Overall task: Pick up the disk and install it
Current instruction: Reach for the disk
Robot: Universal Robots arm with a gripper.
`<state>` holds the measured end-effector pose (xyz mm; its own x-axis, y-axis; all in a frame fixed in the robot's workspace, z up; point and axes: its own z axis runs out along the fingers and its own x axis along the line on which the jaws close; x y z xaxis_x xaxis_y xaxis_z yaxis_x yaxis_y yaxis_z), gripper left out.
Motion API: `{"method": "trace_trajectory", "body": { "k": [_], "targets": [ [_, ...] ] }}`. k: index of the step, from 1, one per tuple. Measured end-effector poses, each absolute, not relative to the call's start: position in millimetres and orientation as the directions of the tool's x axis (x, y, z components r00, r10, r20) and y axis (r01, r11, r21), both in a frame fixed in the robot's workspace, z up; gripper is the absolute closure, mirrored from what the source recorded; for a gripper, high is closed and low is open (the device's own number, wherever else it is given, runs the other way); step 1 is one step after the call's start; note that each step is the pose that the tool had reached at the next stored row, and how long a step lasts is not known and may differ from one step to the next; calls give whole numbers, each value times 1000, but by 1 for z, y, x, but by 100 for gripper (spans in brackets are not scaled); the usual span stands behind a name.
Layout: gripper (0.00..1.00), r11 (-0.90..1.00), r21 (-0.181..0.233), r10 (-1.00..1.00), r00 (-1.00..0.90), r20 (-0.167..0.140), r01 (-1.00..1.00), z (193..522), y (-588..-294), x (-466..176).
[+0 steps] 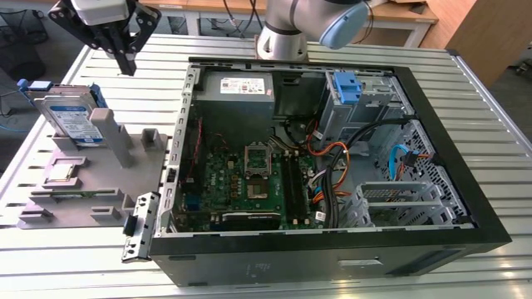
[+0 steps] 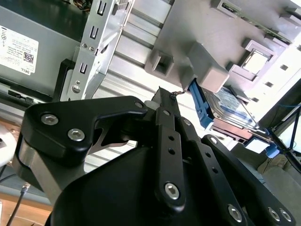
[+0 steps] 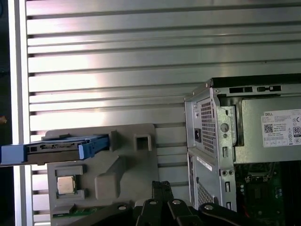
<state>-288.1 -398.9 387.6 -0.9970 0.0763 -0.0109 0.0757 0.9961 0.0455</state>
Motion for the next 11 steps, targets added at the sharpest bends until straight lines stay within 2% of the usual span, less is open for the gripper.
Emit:
{"method": "trace_trajectory", "body": {
  "k": [11],
  "targets": [
    [89, 996, 45, 76, -997, -11, 76, 388, -399, -297]
  ]
}}
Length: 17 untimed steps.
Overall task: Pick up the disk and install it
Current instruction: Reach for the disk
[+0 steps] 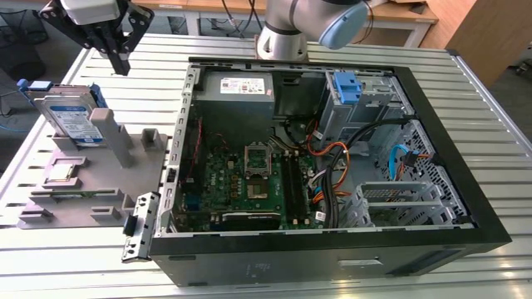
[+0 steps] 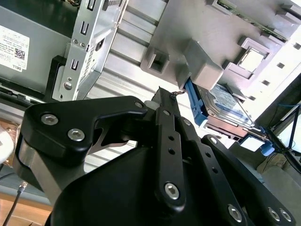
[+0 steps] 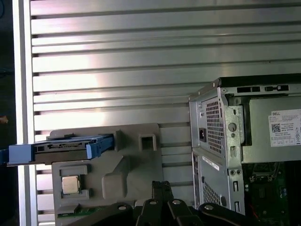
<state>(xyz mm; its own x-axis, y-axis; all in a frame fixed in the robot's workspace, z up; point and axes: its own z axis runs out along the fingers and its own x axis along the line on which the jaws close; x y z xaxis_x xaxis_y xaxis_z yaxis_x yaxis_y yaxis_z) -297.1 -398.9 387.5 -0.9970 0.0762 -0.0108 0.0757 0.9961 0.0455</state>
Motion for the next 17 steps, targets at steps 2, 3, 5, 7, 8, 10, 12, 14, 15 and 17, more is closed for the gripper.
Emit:
{"method": "trace_trajectory", "body": {
  "k": [2, 3, 5, 7, 8, 10, 12, 14, 15, 17],
  "targets": [
    [89, 996, 45, 76, -997, -11, 76, 387, -399, -300],
    [89, 996, 45, 76, -997, -11, 76, 387, -399, -301],
    [89, 996, 45, 76, -997, -11, 76, 387, -399, -303],
    [89, 996, 46, 76, -997, -11, 76, 387, -399, -305],
    [89, 996, 46, 76, -997, -11, 76, 387, -399, -306],
    [89, 996, 45, 76, -997, -11, 76, 387, -399, -308],
    [89, 996, 45, 76, -997, -11, 76, 387, -399, -309],
    [89, 996, 46, 76, -997, -11, 76, 387, -399, -311],
    [89, 996, 46, 76, -997, -11, 76, 387, -399, -312],
    [89, 996, 45, 76, -997, -11, 76, 387, -399, -314]
  ]
}}
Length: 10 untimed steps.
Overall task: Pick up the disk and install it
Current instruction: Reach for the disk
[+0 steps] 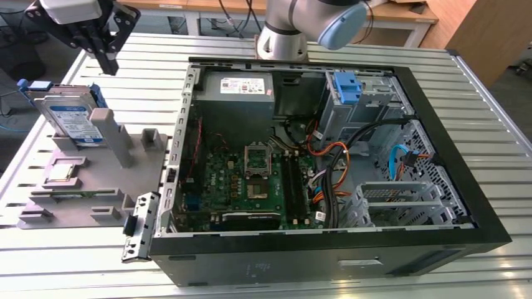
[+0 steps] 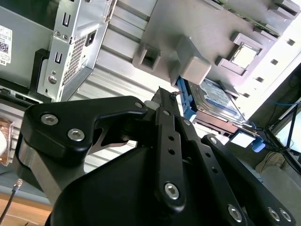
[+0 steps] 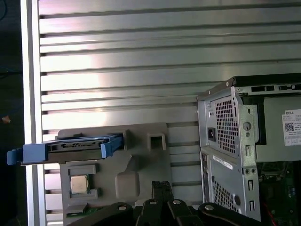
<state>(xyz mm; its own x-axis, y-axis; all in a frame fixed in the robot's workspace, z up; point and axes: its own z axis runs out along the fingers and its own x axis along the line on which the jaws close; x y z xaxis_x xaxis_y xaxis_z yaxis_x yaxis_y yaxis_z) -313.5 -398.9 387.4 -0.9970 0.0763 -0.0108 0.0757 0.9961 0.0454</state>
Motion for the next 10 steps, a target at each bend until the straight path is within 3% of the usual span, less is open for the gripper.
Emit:
{"method": "trace_trajectory", "body": {
  "k": [10],
  "targets": [
    [89, 996, 45, 76, -997, -11, 76, 387, -399, -317]
  ]
}}
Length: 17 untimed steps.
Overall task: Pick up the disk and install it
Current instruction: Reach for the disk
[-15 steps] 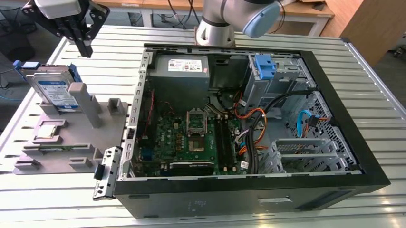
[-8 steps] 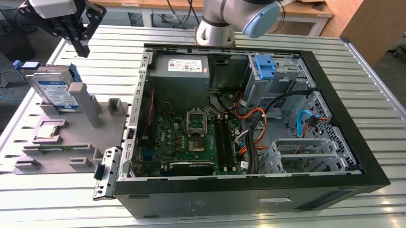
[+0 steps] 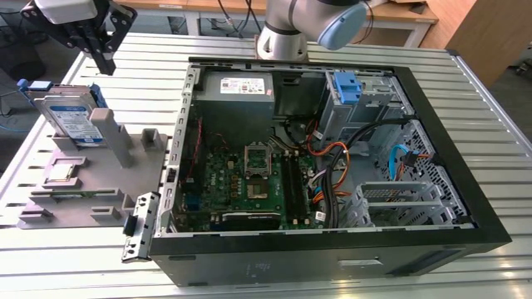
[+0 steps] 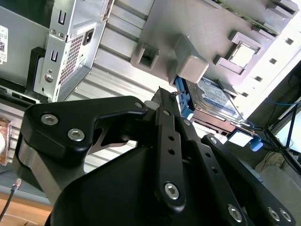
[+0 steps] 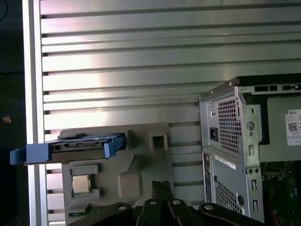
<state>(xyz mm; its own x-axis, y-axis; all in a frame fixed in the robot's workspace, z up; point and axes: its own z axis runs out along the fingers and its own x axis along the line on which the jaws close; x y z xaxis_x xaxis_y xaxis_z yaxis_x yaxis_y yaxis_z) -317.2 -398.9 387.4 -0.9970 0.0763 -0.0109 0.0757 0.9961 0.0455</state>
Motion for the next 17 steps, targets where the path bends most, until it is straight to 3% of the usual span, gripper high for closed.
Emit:
{"method": "trace_trajectory", "body": {
  "k": [3, 7, 17],
  "targets": [
    [89, 996, 46, 76, -997, -11, 76, 387, -399, -317],
    [89, 996, 43, 76, -997, 20, 77, 387, -399, -317],
    [89, 996, 43, 76, -997, 22, 77, 387, -399, -320]
  ]
}}
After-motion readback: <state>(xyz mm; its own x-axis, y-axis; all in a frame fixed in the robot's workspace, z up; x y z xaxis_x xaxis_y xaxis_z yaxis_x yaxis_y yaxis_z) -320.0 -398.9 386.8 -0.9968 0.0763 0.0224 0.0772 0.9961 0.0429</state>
